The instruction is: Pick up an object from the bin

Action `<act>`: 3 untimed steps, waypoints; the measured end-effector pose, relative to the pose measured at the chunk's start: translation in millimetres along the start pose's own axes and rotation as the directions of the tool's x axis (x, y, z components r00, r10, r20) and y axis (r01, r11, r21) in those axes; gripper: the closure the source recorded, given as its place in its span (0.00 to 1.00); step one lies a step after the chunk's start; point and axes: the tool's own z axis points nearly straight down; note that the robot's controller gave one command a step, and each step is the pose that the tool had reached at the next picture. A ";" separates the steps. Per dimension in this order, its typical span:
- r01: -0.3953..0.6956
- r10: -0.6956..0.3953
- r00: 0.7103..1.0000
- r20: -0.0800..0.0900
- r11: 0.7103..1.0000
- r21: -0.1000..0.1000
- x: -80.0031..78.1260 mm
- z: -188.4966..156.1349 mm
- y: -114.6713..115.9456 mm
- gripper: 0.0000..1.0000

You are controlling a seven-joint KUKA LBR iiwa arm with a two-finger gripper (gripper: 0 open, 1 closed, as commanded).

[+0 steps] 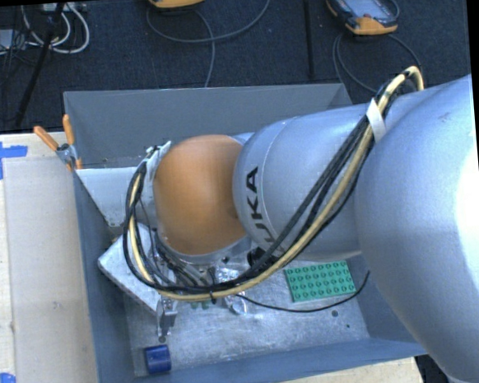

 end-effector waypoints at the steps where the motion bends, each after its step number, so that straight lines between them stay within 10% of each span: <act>1: -0.007 0.007 1.000 0.006 1.000 -0.003 5.5 60.7 0.6 0.00; 2: 0.283 -0.283 0.959 0.009 0.959 0.000 22.2 -73.9 -14.3 0.00; 3: 0.386 -0.386 0.923 0.004 0.923 -0.005 -15.0 67.7 -93.7 0.00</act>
Offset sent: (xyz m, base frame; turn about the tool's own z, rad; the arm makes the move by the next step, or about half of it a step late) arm -0.0093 -0.0014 -0.0926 0.0108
